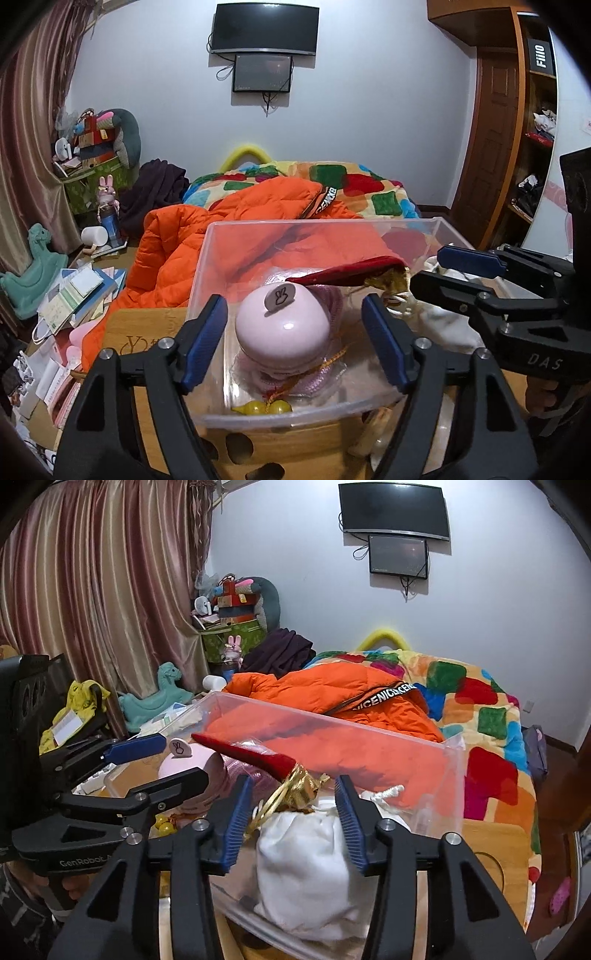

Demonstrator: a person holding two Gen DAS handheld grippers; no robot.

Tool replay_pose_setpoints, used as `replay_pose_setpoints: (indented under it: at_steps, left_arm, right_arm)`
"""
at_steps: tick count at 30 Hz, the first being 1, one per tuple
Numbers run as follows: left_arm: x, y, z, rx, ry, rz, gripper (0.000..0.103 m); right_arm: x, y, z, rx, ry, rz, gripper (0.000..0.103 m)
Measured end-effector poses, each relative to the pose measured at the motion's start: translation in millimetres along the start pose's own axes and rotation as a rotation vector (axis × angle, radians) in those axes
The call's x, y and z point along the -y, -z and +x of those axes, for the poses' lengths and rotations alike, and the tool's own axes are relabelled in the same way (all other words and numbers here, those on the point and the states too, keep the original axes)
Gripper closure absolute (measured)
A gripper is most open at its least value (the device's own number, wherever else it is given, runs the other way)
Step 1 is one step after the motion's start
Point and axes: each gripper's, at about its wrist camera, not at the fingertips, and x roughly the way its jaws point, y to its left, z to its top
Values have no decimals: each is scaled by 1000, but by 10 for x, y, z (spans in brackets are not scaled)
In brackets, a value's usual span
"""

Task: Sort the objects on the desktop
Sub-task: 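Open both tools to drop the pouch and pink container into the box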

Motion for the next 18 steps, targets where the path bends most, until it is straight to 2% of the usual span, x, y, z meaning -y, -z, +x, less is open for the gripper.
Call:
replay_pose_setpoints:
  at_steps: [6,12,18]
  left_arm:
    - [52,11,-216,35,-2,11,17]
    - [157,46,-430,64,-7,37,10]
    - [194,116,-614,75,-4,34,6]
  right_arm:
    - [-31,52,-229,49,54,14,36]
    - [-33,119,-488,94,106,39,23]
    - [9,255,-731,111,143,89,20]
